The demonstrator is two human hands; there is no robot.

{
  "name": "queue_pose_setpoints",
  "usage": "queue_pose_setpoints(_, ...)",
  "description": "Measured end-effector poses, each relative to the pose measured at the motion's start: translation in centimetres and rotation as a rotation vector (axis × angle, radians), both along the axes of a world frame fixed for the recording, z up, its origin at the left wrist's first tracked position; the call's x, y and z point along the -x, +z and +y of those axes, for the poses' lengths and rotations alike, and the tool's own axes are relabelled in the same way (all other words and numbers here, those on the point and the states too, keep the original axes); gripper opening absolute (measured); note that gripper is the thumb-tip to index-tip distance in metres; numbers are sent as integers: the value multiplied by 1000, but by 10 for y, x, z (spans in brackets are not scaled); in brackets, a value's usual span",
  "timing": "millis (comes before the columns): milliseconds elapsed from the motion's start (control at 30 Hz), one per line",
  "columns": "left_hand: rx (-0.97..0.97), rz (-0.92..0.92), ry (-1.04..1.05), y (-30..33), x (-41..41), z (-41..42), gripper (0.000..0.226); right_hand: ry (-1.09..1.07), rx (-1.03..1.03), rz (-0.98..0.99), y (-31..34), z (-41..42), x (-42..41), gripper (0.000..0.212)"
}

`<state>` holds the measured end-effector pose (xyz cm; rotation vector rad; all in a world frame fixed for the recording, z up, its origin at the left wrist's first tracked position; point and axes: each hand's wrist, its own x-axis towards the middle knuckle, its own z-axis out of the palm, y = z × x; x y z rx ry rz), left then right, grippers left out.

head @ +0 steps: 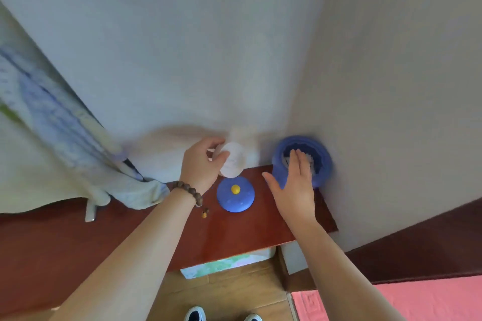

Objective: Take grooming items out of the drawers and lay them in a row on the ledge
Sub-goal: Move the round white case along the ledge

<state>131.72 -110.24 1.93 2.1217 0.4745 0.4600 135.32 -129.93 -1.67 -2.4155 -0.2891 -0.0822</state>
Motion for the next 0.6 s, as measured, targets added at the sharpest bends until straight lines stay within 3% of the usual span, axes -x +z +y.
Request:
queue_pose_setpoints(267, 36, 185, 367, -52, 130, 81, 23, 316, 28, 35, -15, 87, 53, 73)
queue_pose_setpoints(600, 151, 259, 581, -83, 243, 176, 20, 490, 143, 69, -33, 176, 130, 71)
